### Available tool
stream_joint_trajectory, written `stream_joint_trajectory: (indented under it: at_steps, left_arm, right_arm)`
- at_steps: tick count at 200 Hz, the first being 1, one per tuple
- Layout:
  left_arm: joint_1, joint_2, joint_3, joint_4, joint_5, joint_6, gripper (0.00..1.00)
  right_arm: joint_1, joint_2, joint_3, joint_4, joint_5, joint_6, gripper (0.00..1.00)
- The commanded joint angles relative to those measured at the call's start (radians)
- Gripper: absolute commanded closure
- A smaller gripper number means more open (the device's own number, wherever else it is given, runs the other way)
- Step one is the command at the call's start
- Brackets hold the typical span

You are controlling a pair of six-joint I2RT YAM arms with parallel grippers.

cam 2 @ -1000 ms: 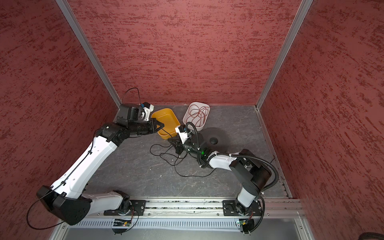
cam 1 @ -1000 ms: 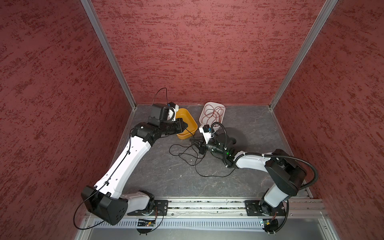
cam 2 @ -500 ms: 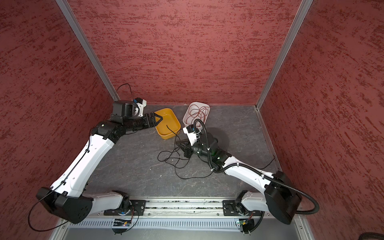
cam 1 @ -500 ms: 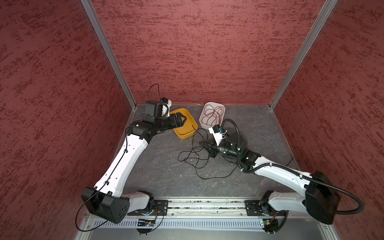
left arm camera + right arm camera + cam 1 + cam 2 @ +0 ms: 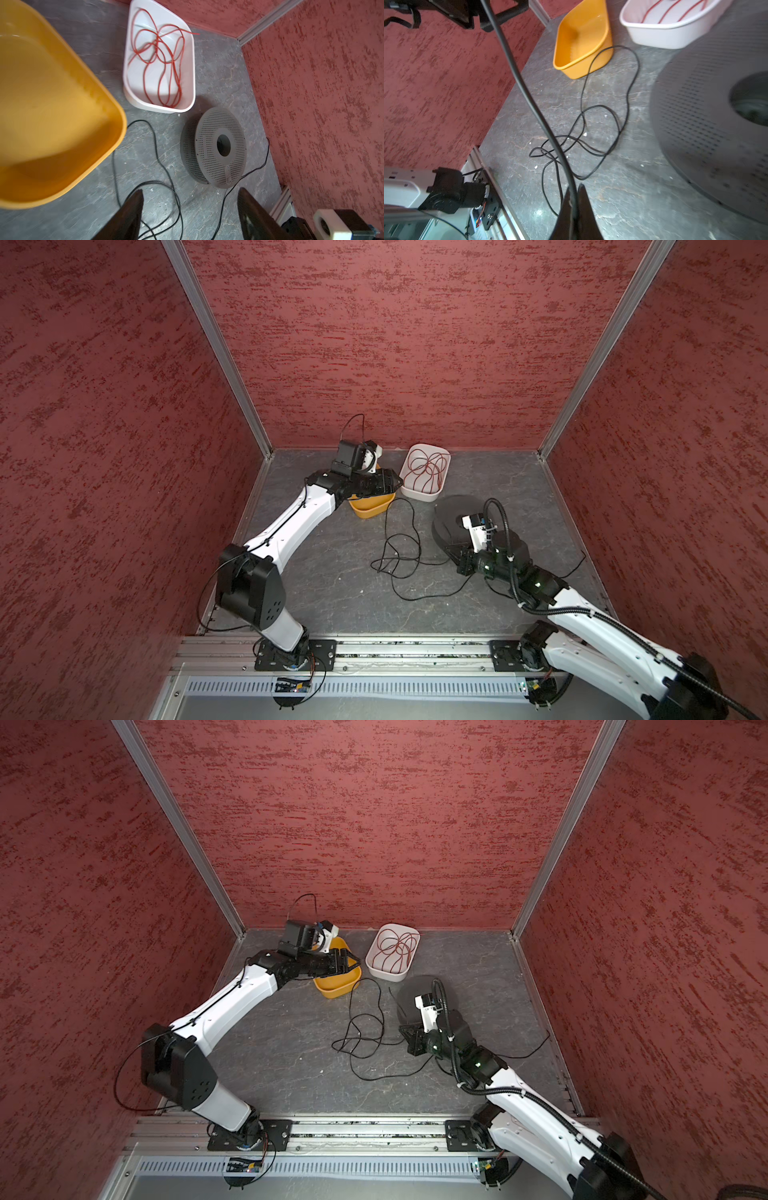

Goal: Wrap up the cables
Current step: 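Grasp the grey spool's flange with the left gripper while right holds the cable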

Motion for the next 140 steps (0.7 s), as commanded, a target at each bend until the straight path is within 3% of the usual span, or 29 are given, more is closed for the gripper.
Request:
stream_joint_trajectory:
  at_steps: [1,46,92,140]
  left_arm:
    - [-0.044,0.081,0.061,0.049,0.045,0.018,0.31]
    - [-0.135,0.231,0.067,0.153,0.087,0.008,0.33]
    - [-0.159,0.327,0.049,0.272,0.142,-0.011,0.35]
    - [-0.162,0.418,0.063,0.343,0.168,-0.022,0.38]
  right_arm:
    - [-0.045,-0.057,-0.023,-0.128,0.078,0.071,1.00]
    - [-0.143,-0.167,-0.074,-0.247,0.138,0.159,1.00]
    - [-0.184,-0.296,-0.097,-0.349,0.236,0.184,1.00]
    - [-0.196,-0.253,-0.113,-0.314,0.204,0.172,1.00]
